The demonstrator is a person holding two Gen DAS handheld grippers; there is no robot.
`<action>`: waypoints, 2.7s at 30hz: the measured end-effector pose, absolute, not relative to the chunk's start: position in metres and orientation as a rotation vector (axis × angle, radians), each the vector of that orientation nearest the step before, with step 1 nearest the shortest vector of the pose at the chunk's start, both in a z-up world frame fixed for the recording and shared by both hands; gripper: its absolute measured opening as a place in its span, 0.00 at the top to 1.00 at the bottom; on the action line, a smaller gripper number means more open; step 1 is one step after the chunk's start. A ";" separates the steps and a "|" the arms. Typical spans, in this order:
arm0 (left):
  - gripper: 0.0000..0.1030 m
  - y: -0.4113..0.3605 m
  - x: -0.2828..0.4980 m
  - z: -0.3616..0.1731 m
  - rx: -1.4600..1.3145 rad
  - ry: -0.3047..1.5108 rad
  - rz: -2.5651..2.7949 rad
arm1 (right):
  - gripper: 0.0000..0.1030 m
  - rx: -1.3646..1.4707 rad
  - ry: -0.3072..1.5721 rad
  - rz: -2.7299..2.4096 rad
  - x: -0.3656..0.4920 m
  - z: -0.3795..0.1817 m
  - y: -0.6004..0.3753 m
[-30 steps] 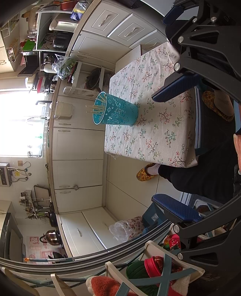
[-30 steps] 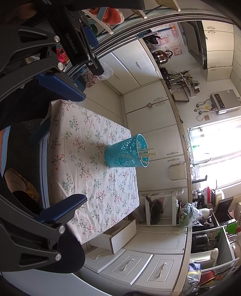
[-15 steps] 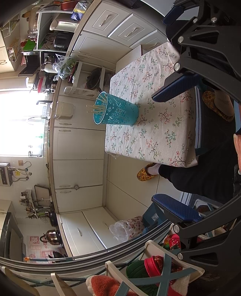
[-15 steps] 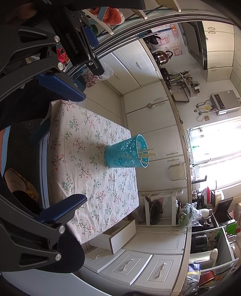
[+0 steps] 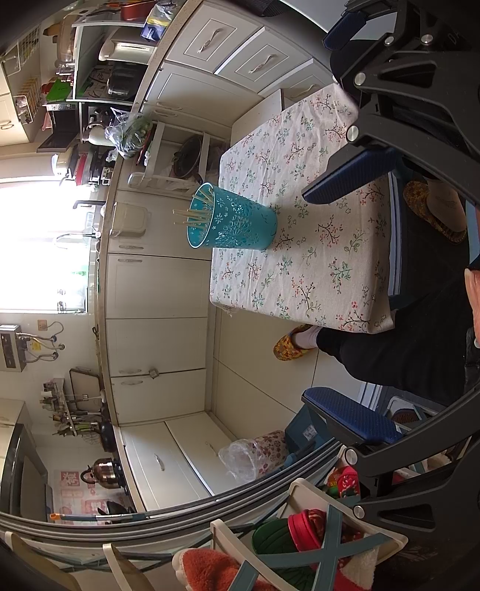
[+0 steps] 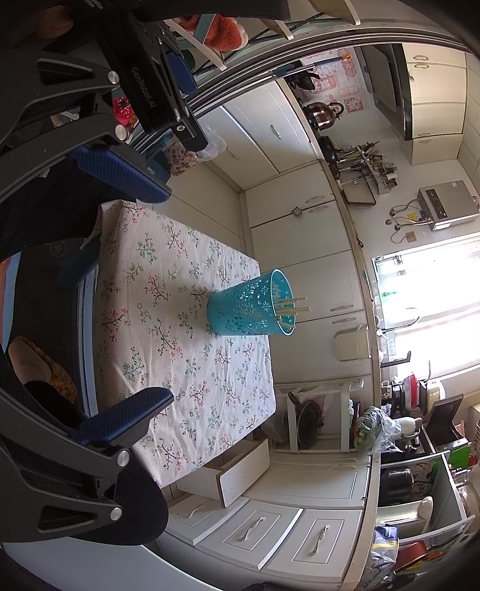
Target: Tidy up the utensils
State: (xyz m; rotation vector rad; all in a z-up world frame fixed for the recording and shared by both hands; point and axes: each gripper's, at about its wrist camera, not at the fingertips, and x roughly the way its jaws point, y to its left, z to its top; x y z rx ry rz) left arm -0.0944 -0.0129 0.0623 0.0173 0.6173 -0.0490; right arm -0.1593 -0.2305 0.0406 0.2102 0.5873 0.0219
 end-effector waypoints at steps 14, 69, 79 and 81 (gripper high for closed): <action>0.07 -0.013 -0.095 0.062 0.017 0.617 -0.049 | 0.07 0.210 0.586 0.021 -0.160 0.040 -0.229; 0.07 -0.015 -0.096 0.061 0.016 0.623 -0.053 | 0.07 0.208 0.584 0.019 -0.161 0.039 -0.223; 0.07 -0.015 -0.090 0.060 -0.010 0.658 -0.070 | 0.07 0.215 0.586 0.021 -0.160 0.039 -0.223; 0.07 -0.015 -0.091 0.061 -0.008 0.646 -0.063 | 0.07 0.213 0.585 0.021 -0.161 0.039 -0.223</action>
